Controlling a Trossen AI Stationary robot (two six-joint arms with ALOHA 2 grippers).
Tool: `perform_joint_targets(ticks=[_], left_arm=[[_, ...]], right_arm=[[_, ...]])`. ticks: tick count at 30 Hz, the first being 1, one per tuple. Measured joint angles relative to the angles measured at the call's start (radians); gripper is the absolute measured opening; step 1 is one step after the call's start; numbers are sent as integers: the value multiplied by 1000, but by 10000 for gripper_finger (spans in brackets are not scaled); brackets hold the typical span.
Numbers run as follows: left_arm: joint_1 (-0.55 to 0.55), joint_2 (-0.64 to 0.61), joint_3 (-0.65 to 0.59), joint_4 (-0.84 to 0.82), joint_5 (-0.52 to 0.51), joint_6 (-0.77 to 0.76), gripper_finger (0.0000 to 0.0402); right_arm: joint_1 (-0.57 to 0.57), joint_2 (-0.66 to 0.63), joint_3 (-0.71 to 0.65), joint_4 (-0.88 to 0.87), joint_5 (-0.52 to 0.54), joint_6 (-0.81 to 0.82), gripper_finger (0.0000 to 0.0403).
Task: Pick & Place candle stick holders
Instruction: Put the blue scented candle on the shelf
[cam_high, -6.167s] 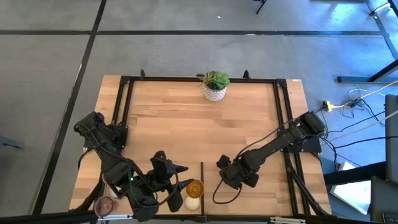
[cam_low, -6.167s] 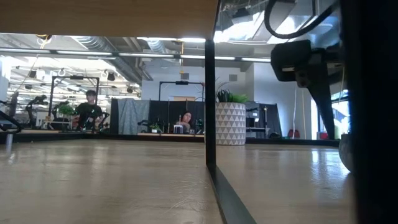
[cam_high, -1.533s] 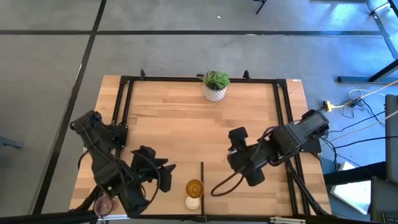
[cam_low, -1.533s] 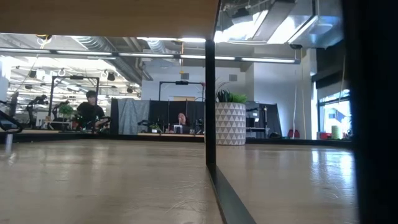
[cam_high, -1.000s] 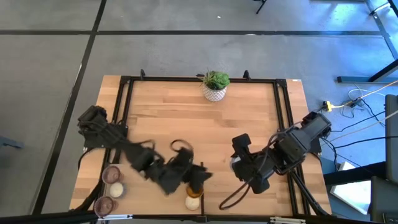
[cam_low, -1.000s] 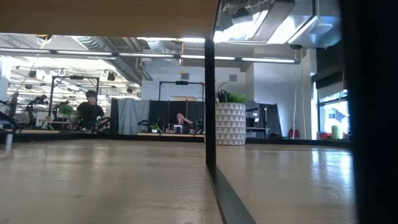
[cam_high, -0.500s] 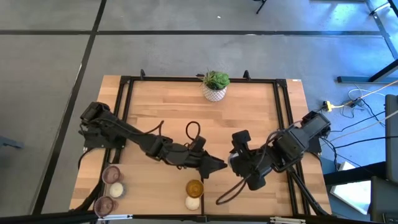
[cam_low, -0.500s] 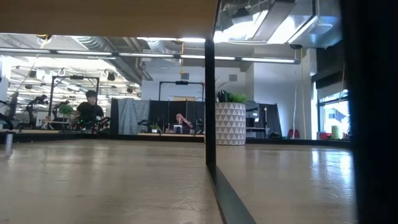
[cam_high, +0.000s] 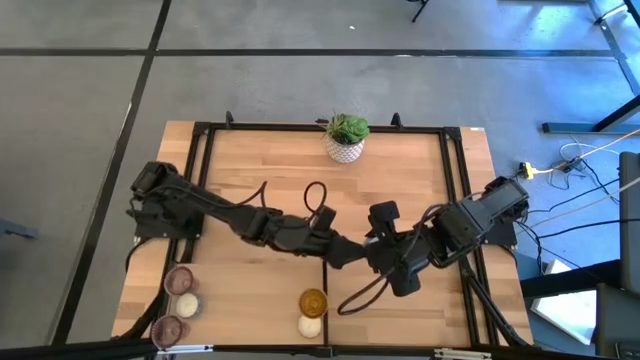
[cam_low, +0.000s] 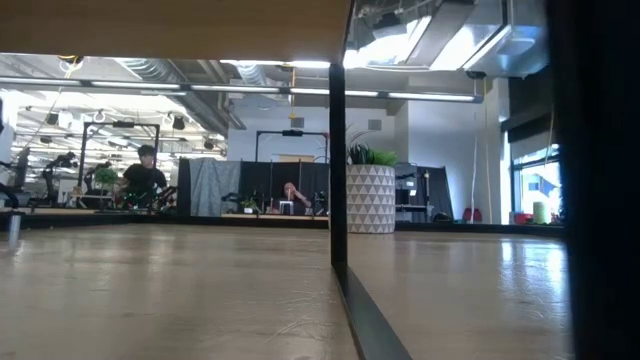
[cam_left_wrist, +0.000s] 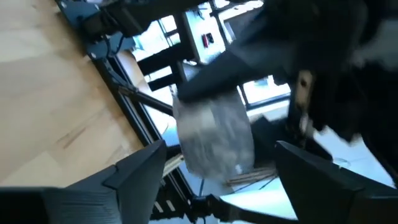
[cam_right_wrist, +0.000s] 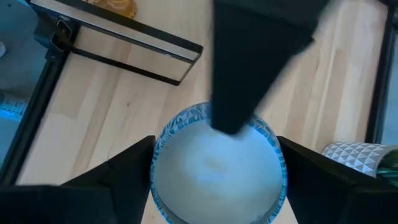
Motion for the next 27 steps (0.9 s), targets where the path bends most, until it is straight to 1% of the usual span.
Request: perform_joint_targets(ticks=[4, 11, 13, 24, 27], left_arm=[[27, 0, 0, 11, 22, 1, 307], [74, 0, 0, 50, 85, 17, 308], [80, 0, 0, 48, 88, 18, 308], [80, 0, 0, 42, 93, 20, 308], [80, 0, 0, 41, 92, 20, 302]], right_arm=[[-7, 0, 0, 0, 14, 1, 295], [-28, 0, 0, 40, 34, 8, 295], [-40, 0, 0, 42, 48, 8, 295], [-95, 0, 0, 99, 49, -4, 295], [-102, 0, 0, 102, 51, -9, 295]])
